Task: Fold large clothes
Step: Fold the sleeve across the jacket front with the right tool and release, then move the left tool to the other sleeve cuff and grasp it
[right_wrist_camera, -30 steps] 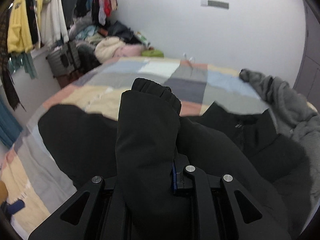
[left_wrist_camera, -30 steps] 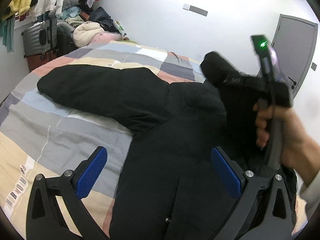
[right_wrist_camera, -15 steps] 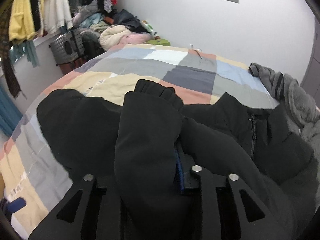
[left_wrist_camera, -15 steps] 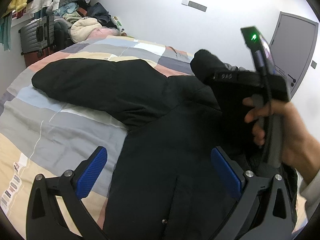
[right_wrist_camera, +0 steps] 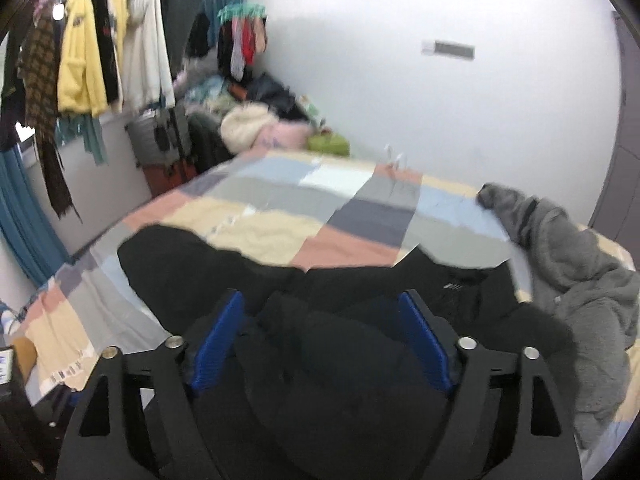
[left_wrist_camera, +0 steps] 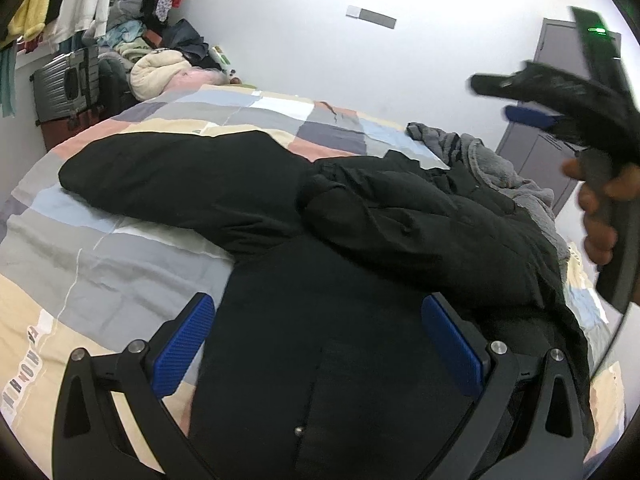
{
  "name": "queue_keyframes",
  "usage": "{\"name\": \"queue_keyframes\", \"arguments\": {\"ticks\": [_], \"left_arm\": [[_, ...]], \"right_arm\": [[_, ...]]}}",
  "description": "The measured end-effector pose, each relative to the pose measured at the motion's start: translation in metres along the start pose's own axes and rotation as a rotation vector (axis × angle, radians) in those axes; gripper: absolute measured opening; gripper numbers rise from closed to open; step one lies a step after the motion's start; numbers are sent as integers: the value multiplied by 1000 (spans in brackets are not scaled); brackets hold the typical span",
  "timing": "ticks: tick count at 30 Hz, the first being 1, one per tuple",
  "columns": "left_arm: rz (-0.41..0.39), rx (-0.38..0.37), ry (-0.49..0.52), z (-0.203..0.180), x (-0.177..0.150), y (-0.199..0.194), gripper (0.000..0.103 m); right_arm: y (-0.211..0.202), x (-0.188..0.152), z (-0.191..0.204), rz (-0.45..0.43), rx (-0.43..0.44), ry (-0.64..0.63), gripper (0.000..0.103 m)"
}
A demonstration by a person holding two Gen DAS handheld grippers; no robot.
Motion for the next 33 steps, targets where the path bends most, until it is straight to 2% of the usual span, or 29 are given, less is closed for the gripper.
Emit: {"name": "queue_keyframes", "arguments": {"ticks": [5,10,13,18,20,22,27,31,33], "left_arm": [[-19,-40,20,-14,0,-7,103],[-36,-70,46,-33,-3,-12,103],[-37,-93,48,-42,-5,-12,103],[-32,-99,74,-55,-9,-7,103],[-25,-97,87,-59,-11,-4,103],[-17,-95,94,-61,-13,-2,103],[-22,-89,107,-68,-14,-2,103],[-9,-93,88,-68,-15,1,103],[-2,-97,87,-68,-15,3,103]], "right_arm": [[-49,-12,-38,-66,-68,42,80],[-82,-49,-93,-84,-142,144,81],[-88,-83,-123,-50,-200,186,80],[-85,-148,-164,40,-221,262,80],[-79,-172,-177,98,-233,281,75],[-71,-186,-183,168,-243,277,69],[-48,-206,-188,282,-289,241,68],[-36,-215,-189,276,-289,220,59],[-31,-212,-183,258,-307,176,50]]}}
Point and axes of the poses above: each gripper's, at about its wrist camera, not at the fingertips, and y roughly the way its jaws point, z to its left, x to its top, the point moved 1 cm from there along y, roughly the way its jaws point, and after that the axes turned 2 degrees about y, right-handed, at the moved point
